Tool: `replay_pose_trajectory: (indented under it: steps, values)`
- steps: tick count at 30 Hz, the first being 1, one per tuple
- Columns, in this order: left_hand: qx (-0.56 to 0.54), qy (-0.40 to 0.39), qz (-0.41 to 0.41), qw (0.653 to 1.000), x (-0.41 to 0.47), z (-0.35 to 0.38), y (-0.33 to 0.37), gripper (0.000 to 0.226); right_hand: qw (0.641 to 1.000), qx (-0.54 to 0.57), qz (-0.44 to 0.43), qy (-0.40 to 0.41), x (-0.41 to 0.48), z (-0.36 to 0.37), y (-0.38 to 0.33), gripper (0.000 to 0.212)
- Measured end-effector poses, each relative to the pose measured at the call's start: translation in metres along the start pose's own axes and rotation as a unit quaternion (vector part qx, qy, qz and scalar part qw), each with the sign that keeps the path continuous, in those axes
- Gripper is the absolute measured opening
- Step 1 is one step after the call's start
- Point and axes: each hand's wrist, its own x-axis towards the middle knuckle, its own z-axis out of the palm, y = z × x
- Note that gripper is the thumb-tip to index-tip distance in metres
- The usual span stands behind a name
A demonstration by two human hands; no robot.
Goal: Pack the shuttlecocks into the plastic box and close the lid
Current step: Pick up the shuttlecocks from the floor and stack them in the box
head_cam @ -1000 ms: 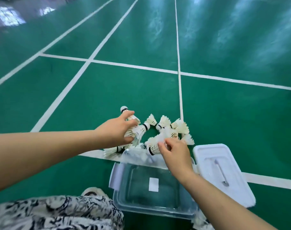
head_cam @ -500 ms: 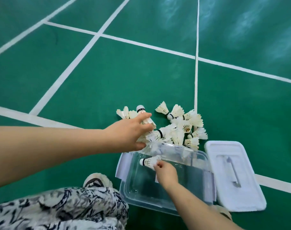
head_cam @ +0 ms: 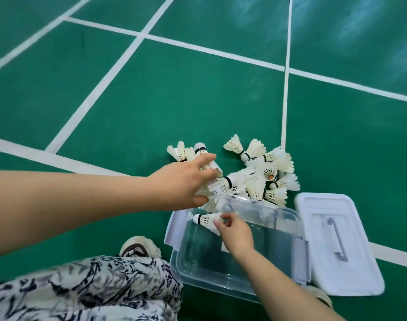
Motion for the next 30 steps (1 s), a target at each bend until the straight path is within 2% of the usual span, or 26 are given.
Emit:
replay_pose_trajectory:
  steps: [3,6,7,10,14,18,20,24,29,30]
  values:
    - [-0.001,0.008,-0.006,1.000,-0.007,-0.003,0.003,0.054,0.992,0.100,-0.030,0.066,-0.019,-0.027,-0.014,0.026]
    - [0.006,0.012,-0.012,1.000,-0.016,-0.011,0.010,0.053,0.963,0.192,-0.129,0.134,-0.047,-0.055,-0.031,0.007]
    - [0.011,0.014,-0.013,1.000,-0.018,-0.015,0.012,0.053,0.954,0.195,-0.173,0.149,-0.057,-0.063,-0.036,0.010]
    - [0.043,0.024,0.001,0.999,-0.021,-0.035,0.021,0.052,0.928,0.139,-0.295,0.181,-0.086,-0.081,-0.046,0.023]
    - [0.041,0.023,0.015,0.999,-0.028,-0.051,0.036,0.053,0.893,0.051,-0.401,0.198,-0.107,-0.089,-0.054,0.024]
    - [0.027,0.004,0.042,0.999,-0.039,-0.053,0.053,0.047,0.827,-0.033,-0.500,0.254,-0.117,-0.091,-0.056,0.019]
    - [0.035,-0.010,0.045,0.998,-0.043,-0.053,0.062,0.044,0.806,-0.056,-0.519,0.277,-0.120,-0.092,-0.053,0.013]
    - [0.056,-0.034,0.031,0.997,-0.046,-0.055,0.075,0.044,0.800,-0.100,-0.510,0.298,-0.123,-0.094,-0.042,0.017]
    - [0.044,-0.045,0.017,0.998,-0.046,-0.051,0.081,0.046,0.822,-0.090,-0.466,0.313,-0.128,-0.104,-0.040,0.023]
    - [0.044,-0.043,0.018,0.998,-0.046,-0.049,0.082,0.047,0.837,-0.078,-0.447,0.305,-0.129,-0.106,-0.039,0.024]
